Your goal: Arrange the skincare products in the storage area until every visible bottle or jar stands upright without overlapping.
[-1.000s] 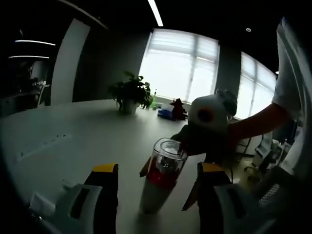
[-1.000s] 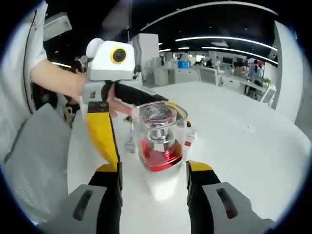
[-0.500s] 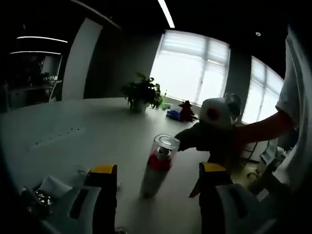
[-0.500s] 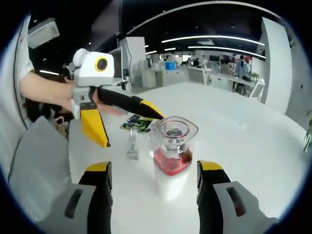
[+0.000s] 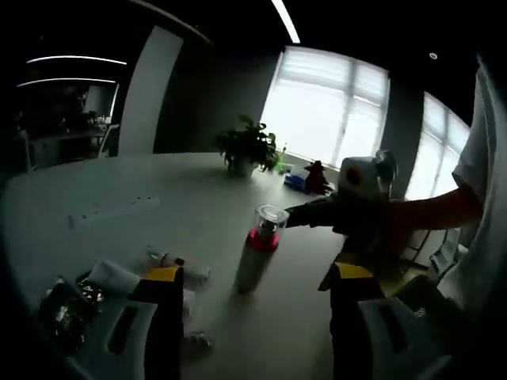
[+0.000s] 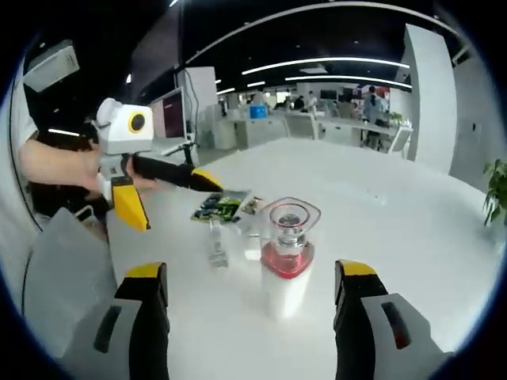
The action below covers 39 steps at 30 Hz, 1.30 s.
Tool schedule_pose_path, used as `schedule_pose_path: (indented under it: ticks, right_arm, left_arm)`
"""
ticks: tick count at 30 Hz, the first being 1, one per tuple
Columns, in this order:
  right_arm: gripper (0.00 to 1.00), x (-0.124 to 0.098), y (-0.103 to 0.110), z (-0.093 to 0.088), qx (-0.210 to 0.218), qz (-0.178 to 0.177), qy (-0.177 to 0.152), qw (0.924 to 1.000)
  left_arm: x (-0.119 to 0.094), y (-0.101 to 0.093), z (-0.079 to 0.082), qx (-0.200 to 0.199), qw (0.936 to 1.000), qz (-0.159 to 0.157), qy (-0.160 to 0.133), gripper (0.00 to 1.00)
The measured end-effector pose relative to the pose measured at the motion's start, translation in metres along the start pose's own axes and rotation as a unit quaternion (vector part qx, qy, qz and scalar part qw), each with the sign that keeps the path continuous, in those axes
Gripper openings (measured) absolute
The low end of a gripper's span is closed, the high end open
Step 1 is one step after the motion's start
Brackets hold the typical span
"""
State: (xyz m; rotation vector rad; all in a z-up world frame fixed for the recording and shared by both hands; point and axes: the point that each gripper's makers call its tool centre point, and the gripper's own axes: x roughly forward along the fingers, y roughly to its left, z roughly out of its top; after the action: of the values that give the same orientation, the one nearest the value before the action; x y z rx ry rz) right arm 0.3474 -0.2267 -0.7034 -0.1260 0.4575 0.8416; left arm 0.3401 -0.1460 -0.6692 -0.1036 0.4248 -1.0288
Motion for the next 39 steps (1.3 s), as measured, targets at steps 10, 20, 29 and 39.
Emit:
schedule_pose_path:
  ticks: [10, 20, 29, 39]
  right_arm:
    - [0.94, -0.019, 0.005, 0.017, 0.014, -0.023, -0.025, 0.9993]
    - [0.96, -0.027, 0.025, 0.007, 0.054, -0.024, -0.025, 0.9979]
    - [0.95, -0.025, 0.048, -0.003, 0.092, -0.007, 0.008, 0.9957]
    - [0.98, -0.015, 0.08, -0.002, 0.124, 0.018, 0.005, 0.9921]
  left_arm:
    - [-0.021, -0.008, 0.002, -0.011, 0.9997, 0.02, -0.004, 0.8]
    - [-0.055, -0.01, -0.013, -0.022, 0.9988, 0.044, 0.003, 0.85]
    - [-0.106, 0.0, -0.034, -0.059, 0.9939, 0.093, -0.008, 0.9]
    - [-0.144, -0.009, -0.057, -0.089, 0.9883, 0.123, -0.009, 0.92]
